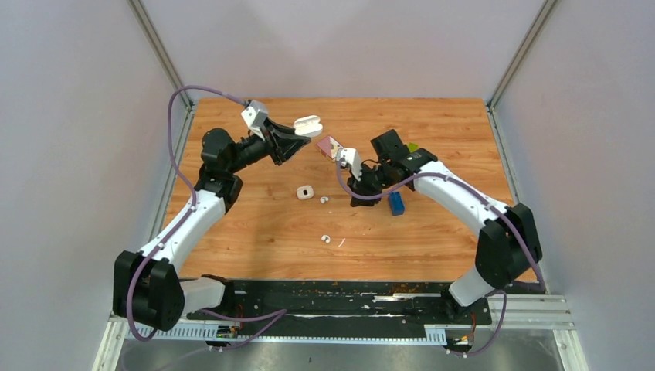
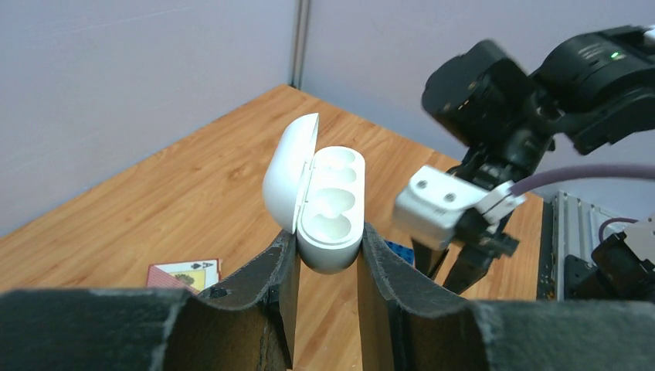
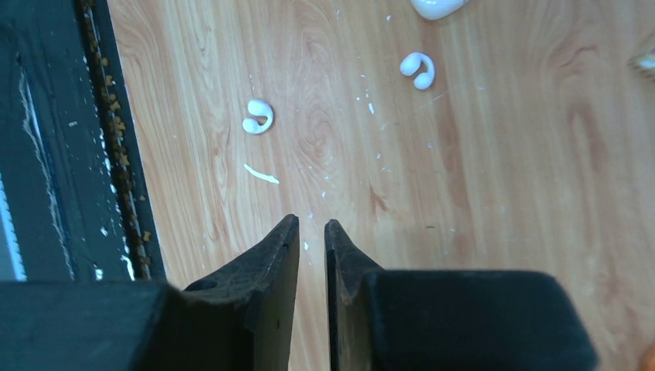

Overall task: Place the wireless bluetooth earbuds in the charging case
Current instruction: Pick up the earbud from the center of the board.

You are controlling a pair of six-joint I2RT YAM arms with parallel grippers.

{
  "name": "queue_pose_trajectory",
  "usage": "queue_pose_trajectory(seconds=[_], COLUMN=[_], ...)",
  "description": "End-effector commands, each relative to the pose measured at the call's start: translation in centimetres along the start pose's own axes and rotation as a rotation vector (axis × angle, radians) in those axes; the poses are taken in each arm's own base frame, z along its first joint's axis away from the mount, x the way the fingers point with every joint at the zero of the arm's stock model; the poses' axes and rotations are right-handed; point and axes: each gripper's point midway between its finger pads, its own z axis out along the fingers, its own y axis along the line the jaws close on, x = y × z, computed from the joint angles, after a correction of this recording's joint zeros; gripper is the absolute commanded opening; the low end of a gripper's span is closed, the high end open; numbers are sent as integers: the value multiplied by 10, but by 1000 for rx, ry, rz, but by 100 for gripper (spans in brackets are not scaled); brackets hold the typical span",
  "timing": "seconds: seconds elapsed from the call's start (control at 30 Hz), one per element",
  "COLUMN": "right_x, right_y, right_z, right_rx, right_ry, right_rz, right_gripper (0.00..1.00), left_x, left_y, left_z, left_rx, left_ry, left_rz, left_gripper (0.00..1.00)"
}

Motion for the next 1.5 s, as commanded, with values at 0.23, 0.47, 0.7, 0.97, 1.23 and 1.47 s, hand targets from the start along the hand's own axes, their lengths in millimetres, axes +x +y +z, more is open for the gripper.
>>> queue_pose_trajectory(seconds=[0.23,0.47,0.7,0.97,1.23,1.47], right_x=[13,21,23,24,30,34], right_y=[8,15,19,28,31,33], right_z=[80,108,125,140,143,148], right_rx=[-164,-178,-188,-150,-143,-139], right_ry=[44,90,117,154,173,192], right_rz=[276,312,314,268,277,263], right_gripper=[17,20,20,20,19,22], left_x=[-26,-29,-24,-25,-24,-21], left_y=[7,4,2,-1,-5,-6], left_z=[-20,-32,-37,-41,-44,-47], left_rx=[-113,-129,-137,-139,-139,-141], left_ry=[-72,-88,-81,-87,-87,-81], left_rz=[16,28,22,27,28,24], left_gripper=[0,0,0,0,0,0])
